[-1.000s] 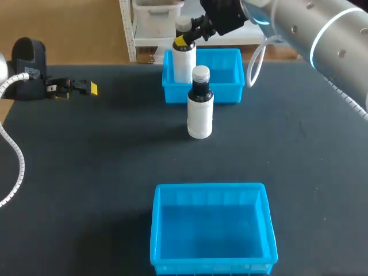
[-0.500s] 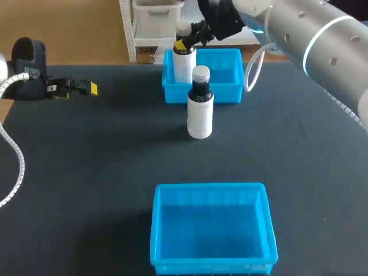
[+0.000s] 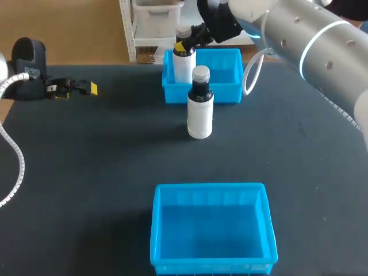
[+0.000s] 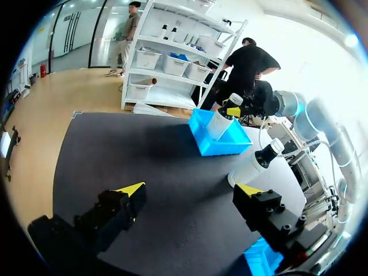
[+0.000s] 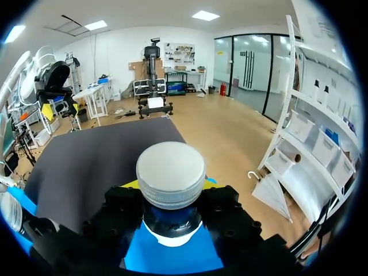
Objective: Pick up the bottle, and place it in the far bin if it is heavy, or in the near bin if it is light.
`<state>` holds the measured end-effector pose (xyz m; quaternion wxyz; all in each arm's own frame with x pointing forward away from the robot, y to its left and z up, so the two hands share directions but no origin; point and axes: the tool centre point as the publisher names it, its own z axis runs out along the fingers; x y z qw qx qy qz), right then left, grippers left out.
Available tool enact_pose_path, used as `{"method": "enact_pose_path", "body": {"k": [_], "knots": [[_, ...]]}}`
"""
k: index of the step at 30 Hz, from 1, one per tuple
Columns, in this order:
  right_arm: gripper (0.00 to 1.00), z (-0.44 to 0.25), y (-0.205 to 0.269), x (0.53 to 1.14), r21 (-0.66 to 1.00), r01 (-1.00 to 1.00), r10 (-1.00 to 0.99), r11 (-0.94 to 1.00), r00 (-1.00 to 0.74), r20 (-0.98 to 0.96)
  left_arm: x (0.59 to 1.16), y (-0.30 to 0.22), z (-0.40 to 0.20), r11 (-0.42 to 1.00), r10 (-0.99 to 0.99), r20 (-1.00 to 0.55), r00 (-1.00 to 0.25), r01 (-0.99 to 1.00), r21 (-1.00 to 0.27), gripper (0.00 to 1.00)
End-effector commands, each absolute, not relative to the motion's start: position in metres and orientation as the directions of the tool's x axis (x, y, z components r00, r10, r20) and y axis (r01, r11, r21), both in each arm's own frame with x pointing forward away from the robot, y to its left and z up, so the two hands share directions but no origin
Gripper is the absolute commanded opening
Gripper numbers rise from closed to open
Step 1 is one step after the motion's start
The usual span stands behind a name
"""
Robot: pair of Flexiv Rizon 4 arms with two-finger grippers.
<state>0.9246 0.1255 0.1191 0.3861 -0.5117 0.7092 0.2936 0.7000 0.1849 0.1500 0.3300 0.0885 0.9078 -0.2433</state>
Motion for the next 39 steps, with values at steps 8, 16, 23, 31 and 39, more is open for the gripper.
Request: {"method": "enact_pose_path", "body": {"k": [8,16,23,31,39], "knots": [[1.0,0.115,0.127,0.939,0.288,-0.951,-0.523,-0.115,-0.189,-0.831,0.7,0.185,0.15,0.866,0.0,-0.642,-0.767,0.321,-0.383,1.0],[1.0,0.12,0.115,0.936,0.281,-0.956,-0.537,-0.087,-0.193,-0.821,0.7,0.185,0.15,0.866,0.0,-0.642,-0.767,0.321,-0.383,1.0],[1.0,0.137,0.076,0.924,0.238,-0.971,-0.544,0.008,-0.204,-0.814,0.7,0.185,0.15,0.866,0.0,-0.642,-0.767,0.321,-0.383,1.0],[1.0,0.158,0.024,0.897,0.202,-0.971,-0.528,0.131,-0.241,-0.815,0.7,0.185,0.15,0.866,0.0,-0.642,-0.767,0.321,-0.383,1.0],[1.0,0.177,-0.017,0.856,0.16,-0.96,-0.51,0.229,-0.259,-0.821,0.7,0.185,0.15,0.866,0.0,-0.642,-0.767,0.321,-0.383,1.0]]}}
